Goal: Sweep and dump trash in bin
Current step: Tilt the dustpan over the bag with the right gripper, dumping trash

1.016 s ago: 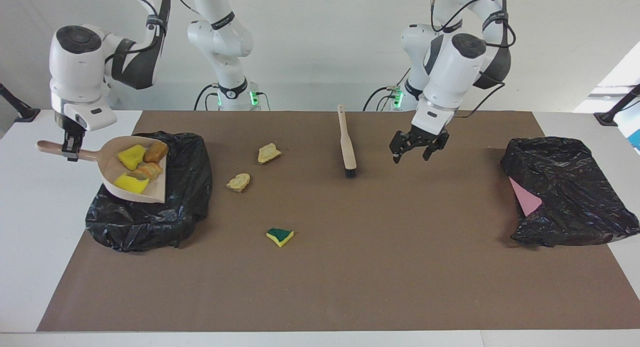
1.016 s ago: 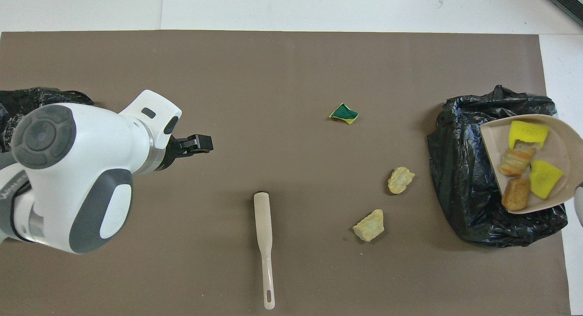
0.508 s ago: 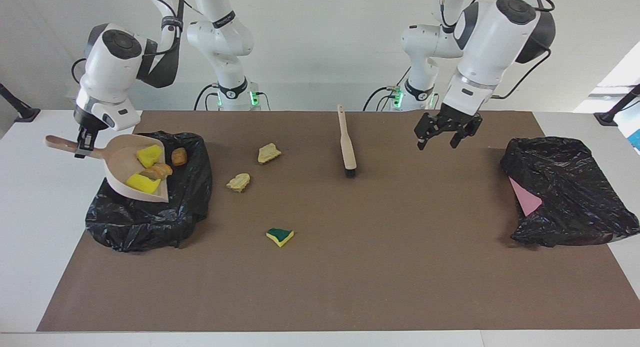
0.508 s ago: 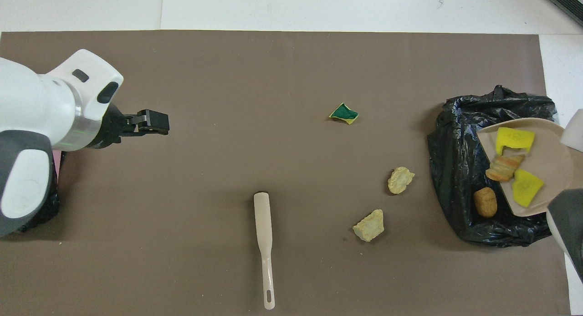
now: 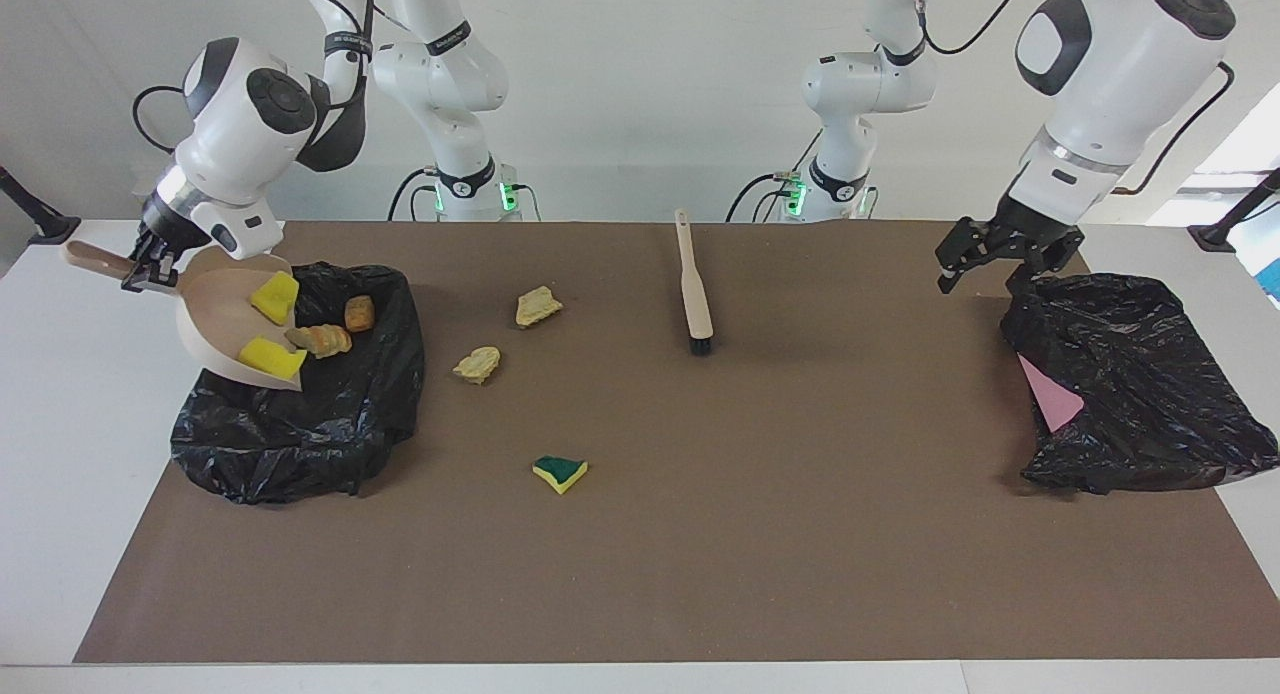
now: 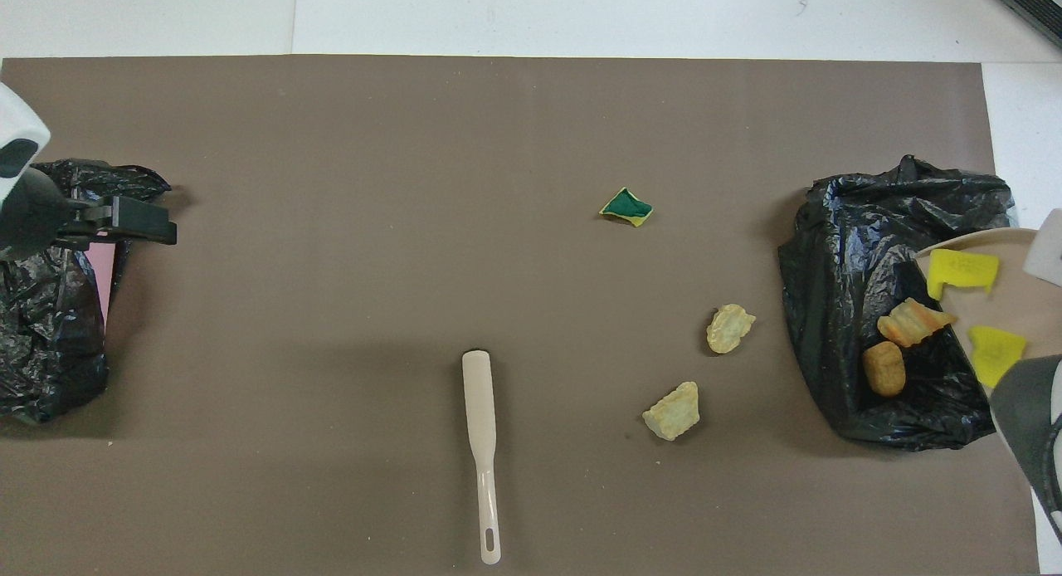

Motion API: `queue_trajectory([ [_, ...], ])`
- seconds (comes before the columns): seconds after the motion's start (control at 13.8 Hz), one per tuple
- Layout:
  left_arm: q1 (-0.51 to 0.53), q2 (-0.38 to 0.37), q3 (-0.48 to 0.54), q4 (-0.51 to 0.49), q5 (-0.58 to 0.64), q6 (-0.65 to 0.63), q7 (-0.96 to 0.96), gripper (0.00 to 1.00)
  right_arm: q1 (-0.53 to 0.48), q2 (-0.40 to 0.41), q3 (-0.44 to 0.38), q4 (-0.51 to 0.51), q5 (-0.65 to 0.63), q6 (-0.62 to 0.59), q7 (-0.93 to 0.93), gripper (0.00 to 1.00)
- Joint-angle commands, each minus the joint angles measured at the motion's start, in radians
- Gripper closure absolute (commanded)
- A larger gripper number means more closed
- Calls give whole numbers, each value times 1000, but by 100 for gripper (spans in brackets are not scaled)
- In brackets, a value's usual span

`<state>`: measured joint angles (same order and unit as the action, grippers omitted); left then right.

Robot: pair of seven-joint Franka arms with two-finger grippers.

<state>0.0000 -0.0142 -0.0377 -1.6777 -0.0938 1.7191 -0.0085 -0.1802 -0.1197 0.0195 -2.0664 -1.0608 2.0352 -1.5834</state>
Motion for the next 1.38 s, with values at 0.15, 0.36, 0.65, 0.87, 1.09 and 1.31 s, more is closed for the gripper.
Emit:
queue_trajectory([
  [0.15, 12, 4, -8, 52, 83, -121, 39, 0, 94, -43, 11, -21, -128, -111, 62, 100],
  [0.36, 26, -35, -7, -2, 83, -130, 39, 0, 131, -54, 11, -21, -201, -176, 77, 100],
  [0.65, 26, -44, -7, 1, 83, -139, 33, 0, 130, -60, 10, 21, -219, -211, 83, 100],
  [0.87, 26, -41, -7, 26, 78, -156, 37, 0, 133, -52, 11, 67, -206, -210, 82, 100],
  [1.09, 21, -35, -8, 68, 83, -213, 76, 0, 133, -26, 27, 120, -134, -211, 85, 100],
  [1.31, 18, -41, -10, 64, 83, -205, 99, 0, 134, 37, 77, 218, -15, -237, 95, 100],
])
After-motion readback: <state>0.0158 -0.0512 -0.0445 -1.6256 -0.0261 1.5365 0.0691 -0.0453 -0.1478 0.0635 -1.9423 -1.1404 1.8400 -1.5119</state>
